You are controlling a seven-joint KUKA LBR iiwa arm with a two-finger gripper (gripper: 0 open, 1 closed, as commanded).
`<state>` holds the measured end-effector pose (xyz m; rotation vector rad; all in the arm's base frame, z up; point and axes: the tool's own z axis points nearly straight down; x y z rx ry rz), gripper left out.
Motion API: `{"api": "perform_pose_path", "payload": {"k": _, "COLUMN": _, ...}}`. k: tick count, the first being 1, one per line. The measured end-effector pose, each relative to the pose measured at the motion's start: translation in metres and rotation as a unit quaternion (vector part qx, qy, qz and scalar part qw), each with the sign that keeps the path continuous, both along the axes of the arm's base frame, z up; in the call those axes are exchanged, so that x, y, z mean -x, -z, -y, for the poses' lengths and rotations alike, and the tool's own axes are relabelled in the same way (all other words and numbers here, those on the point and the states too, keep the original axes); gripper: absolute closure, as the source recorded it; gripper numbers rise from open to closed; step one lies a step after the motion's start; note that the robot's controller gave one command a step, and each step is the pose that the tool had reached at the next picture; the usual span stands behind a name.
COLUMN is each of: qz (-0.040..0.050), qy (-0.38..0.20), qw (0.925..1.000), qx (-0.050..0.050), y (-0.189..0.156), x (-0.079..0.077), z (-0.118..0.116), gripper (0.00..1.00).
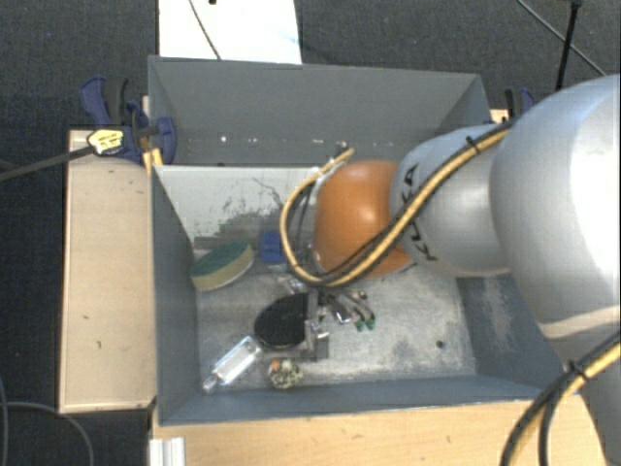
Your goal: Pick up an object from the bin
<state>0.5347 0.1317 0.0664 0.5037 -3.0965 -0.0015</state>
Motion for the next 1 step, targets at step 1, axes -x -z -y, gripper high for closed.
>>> {"api": "perform_pose_path", "payload": {"k": 1, "qz": 0.003, "qy": 0.002, "qw": 1.0, "qx": -0.001, "y": -0.0036, "x": -0.0019, "z": 0.0001, "gripper": 1.0}}
